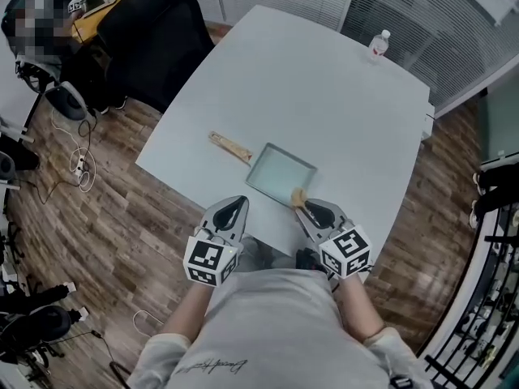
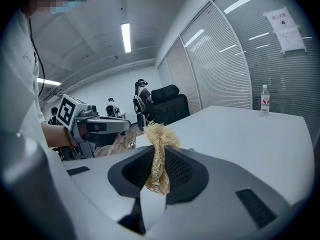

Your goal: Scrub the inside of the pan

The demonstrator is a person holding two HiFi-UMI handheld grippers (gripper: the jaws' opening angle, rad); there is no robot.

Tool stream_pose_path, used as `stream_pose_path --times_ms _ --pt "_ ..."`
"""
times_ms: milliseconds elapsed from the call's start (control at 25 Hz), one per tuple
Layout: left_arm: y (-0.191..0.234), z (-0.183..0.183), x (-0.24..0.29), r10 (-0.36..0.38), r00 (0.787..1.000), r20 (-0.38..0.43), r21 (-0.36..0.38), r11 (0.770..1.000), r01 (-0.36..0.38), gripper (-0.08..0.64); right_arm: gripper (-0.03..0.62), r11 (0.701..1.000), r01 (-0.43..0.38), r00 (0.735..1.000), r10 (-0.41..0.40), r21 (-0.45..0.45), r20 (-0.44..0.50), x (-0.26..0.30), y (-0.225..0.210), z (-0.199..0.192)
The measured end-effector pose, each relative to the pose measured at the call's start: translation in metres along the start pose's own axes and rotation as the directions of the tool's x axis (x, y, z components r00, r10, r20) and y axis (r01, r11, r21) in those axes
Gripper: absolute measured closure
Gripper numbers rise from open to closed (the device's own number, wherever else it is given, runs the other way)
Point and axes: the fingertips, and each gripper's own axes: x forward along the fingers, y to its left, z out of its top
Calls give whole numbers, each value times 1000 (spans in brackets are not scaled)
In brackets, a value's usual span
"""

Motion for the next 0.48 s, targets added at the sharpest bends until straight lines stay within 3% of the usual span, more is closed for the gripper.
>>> stream_pose_path --times_ms 200,480 --pt "9 5 8 -71 997 -13 31 997 71 549 515 999 42 999 -42 6 -20 11 -1 2" --pt "31 -3 20 -112 992 -64 65 991 116 549 515 998 62 997 -62 3 -49 30 -4 1"
